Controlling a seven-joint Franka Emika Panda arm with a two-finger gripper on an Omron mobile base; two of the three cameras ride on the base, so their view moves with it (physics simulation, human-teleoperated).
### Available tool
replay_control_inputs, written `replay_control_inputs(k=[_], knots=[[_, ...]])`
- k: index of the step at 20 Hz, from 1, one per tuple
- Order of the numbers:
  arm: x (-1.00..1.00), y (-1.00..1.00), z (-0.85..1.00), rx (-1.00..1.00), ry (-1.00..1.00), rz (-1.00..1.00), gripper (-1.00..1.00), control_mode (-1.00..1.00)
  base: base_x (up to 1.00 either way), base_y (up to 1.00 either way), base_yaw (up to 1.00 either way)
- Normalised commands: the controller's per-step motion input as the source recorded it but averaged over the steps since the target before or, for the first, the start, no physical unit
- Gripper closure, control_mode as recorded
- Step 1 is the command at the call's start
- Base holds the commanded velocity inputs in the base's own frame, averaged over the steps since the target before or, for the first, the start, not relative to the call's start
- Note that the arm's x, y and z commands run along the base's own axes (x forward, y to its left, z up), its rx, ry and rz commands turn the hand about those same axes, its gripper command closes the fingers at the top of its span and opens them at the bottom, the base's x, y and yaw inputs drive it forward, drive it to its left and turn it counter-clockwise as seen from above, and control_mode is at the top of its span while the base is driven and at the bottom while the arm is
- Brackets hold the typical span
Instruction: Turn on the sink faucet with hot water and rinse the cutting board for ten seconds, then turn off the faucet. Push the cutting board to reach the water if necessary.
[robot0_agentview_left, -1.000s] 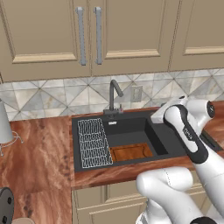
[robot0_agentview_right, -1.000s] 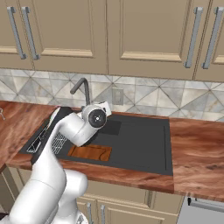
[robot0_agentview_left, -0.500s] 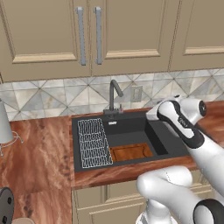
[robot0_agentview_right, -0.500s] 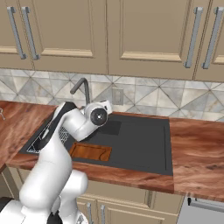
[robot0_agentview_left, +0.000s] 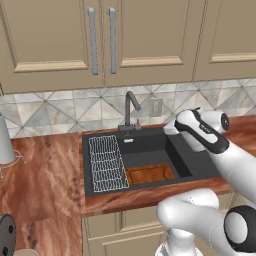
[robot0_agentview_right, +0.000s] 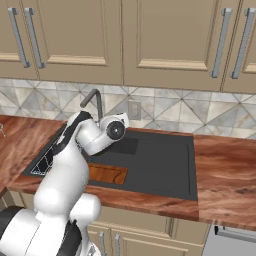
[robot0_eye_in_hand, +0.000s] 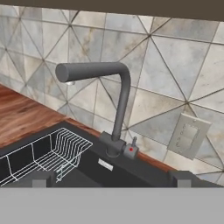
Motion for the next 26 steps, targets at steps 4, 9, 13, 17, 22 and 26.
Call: replay_control_inputs(k=[4, 9, 13, 17, 22, 26], knots=[[0.2, 0.0, -0.07, 0.0, 0.0, 0.0, -1.0, -1.0, 0.0, 0.0, 0.0], [0.21, 0.0, -0.15, 0.0, 0.0, 0.0, -1.0, -1.0, 0.0, 0.0, 0.0], [0.2, 0.0, -0.23, 0.0, 0.0, 0.0, -1.0, -1.0, 0.0, 0.0, 0.0], [0.13, 0.0, -0.24, 0.0, -0.01, 0.0, -1.0, -1.0, 0.0, 0.0, 0.0], [0.03, 0.05, -0.26, 0.0, -0.02, 0.0, -1.0, -1.0, 0.0, 0.0, 0.0], [0.0, 0.14, -0.34, 0.0, -0.02, 0.0, -1.0, -1.0, 0.0, 0.0, 0.0]])
